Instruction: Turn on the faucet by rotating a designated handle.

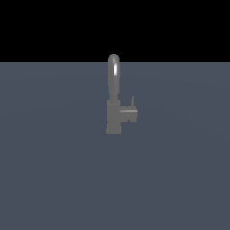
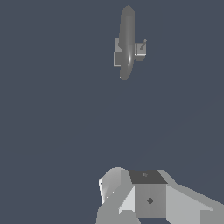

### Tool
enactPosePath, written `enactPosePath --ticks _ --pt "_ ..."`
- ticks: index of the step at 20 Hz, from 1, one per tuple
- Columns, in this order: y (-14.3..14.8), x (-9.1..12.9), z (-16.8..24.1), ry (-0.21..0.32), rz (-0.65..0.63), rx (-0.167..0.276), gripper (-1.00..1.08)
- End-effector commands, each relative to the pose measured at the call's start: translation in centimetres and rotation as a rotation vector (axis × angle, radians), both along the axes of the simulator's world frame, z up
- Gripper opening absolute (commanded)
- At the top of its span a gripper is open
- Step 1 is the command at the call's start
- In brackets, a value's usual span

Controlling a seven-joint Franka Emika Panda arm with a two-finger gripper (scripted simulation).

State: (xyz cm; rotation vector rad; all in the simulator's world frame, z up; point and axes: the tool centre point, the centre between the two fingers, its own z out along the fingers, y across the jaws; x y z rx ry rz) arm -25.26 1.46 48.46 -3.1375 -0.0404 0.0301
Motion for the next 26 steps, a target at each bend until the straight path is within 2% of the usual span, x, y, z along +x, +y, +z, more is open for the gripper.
enactPosePath --ticks 1,7,13,19,26 --pt "0.0 0.0 0.0 0.0 0.0 0.0 -1.0" --pt "0.0 0.5 0.0 0.011 -0.011 0.011 -1.0" --pt "0.0 2.0 -0.2 0.046 -0.046 0.043 -1.0" --pt "0.0 4.6 -0.6 0.105 -0.106 0.098 -1.0" --pt "-0.4 8.6 -1.6 0.198 -0.2 0.185 -1.0"
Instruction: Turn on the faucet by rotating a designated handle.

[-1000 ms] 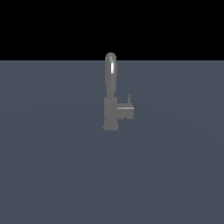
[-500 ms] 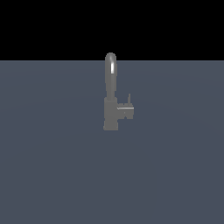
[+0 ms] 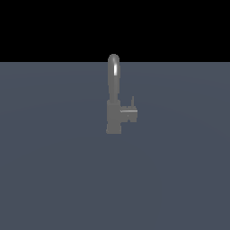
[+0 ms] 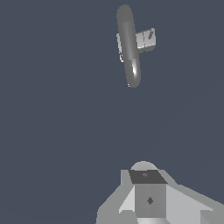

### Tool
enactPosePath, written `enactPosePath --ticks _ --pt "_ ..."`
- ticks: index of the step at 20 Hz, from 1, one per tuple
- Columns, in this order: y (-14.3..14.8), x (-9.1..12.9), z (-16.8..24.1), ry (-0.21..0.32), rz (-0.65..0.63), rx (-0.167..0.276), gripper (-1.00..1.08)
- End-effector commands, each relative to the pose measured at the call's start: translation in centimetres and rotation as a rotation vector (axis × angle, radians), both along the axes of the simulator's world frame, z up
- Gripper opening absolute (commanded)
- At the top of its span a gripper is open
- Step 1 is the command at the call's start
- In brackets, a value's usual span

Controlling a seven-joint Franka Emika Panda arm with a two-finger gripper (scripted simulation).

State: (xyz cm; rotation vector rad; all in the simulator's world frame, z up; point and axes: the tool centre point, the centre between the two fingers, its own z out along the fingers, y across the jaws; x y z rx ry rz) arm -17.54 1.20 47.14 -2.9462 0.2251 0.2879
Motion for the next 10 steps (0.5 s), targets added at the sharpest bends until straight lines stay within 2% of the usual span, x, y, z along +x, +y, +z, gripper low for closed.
enactPosePath --ticks 1,10 --pt "-0.2 1.5 -0.4 0.035 -0.035 0.032 -1.0" --pt "-1.1 6.7 -2.4 0.162 -0.163 0.153 -1.0"
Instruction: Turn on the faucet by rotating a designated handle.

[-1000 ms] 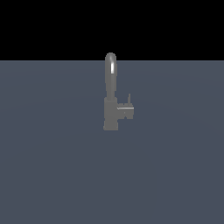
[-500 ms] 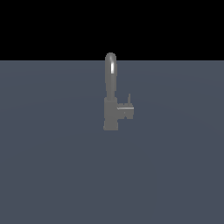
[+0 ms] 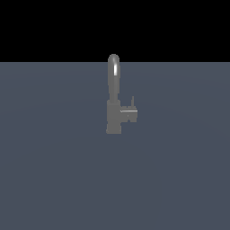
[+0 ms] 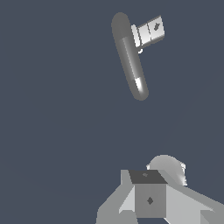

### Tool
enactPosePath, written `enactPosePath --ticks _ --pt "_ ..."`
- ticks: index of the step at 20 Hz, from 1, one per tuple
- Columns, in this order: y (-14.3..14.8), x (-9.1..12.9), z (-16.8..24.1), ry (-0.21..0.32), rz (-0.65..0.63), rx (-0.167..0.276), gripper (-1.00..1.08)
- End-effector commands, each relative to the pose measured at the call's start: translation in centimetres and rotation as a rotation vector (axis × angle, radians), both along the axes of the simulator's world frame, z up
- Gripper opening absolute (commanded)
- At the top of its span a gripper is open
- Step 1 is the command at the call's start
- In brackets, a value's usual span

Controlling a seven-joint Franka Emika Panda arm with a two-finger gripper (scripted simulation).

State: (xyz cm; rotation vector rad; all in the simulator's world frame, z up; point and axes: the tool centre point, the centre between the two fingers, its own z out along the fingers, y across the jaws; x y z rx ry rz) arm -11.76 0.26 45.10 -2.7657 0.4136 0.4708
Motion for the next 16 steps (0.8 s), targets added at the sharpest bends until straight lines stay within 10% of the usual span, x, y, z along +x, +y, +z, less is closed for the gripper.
enactPosePath --ticks 1,16 --pt "-0.3 1.4 -0.7 0.036 -0.037 0.035 -1.0" --pt "-2.9 9.3 -6.2 0.263 -0.262 0.253 -1.0"
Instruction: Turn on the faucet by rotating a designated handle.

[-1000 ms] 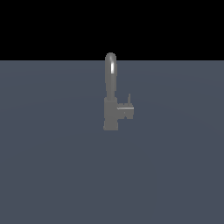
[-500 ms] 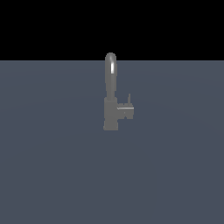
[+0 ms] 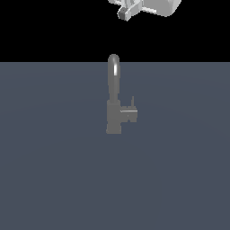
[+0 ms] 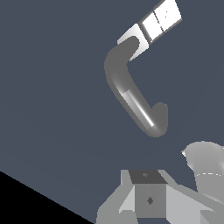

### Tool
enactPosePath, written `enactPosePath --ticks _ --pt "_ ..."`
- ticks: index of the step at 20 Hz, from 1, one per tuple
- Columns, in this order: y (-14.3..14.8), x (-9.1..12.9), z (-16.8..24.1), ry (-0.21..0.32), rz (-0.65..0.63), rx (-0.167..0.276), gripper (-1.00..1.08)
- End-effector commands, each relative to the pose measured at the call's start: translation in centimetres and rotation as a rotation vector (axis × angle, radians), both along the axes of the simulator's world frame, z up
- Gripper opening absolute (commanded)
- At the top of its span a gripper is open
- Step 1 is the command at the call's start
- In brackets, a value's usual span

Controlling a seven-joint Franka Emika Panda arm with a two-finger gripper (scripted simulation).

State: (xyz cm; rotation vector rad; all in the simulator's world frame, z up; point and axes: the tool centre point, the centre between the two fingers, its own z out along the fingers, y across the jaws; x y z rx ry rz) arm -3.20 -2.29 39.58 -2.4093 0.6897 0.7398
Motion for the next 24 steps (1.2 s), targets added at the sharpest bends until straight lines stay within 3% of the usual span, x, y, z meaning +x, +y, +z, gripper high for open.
enactPosePath --ticks 1,12,24 --pt "-0.5 1.2 -1.1 0.04 -0.039 0.039 -1.0" --pt "-2.7 6.0 -7.4 0.228 -0.227 0.223 -1.0" --pt "-4.7 9.7 -17.0 0.473 -0.472 0.46 -1.0"
